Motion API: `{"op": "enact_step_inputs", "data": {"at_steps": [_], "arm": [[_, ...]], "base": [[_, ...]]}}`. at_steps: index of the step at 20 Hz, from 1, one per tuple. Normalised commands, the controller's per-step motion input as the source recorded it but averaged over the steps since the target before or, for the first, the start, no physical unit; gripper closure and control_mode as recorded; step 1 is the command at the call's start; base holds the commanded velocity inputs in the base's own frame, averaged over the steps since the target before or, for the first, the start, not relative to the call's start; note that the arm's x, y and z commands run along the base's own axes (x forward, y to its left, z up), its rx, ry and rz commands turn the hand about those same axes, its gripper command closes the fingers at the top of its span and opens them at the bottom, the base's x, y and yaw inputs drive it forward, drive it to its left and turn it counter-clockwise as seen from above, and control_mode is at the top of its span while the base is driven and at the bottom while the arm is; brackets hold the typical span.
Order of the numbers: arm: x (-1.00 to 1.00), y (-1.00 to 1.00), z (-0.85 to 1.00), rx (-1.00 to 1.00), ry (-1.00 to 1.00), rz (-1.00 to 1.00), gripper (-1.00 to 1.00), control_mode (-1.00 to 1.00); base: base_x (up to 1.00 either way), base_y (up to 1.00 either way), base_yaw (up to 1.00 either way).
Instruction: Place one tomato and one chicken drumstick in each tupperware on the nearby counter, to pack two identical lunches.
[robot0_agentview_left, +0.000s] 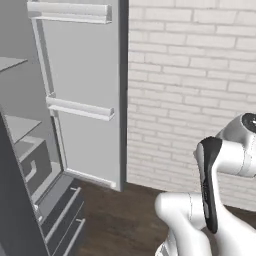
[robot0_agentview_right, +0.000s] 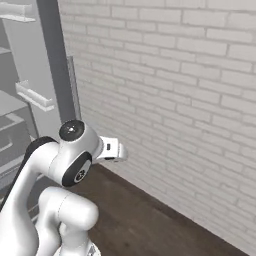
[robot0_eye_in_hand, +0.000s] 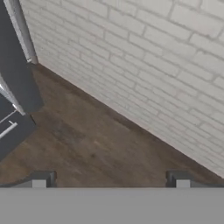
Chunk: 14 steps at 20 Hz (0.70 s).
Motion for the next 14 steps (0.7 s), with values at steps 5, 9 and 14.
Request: {"op": "enact_step_inputs", "data": {"at_steps": [5, 9, 14], "arm": [[0.00, 0.00, 0.00, 0.00, 0.00, 0.00, -1.00, 1.00], [0.00, 0.00, 0.00, 0.00, 0.00, 0.00, -1.00, 1.00], [0.00, 0.00, 0.00, 0.00, 0.00, 0.00, -1.00, 1.00]], "base": [[-0.03, 0.04, 0.76], [-0.17, 0.14, 0.79], [-0.25, 0.24, 0.75]]}}
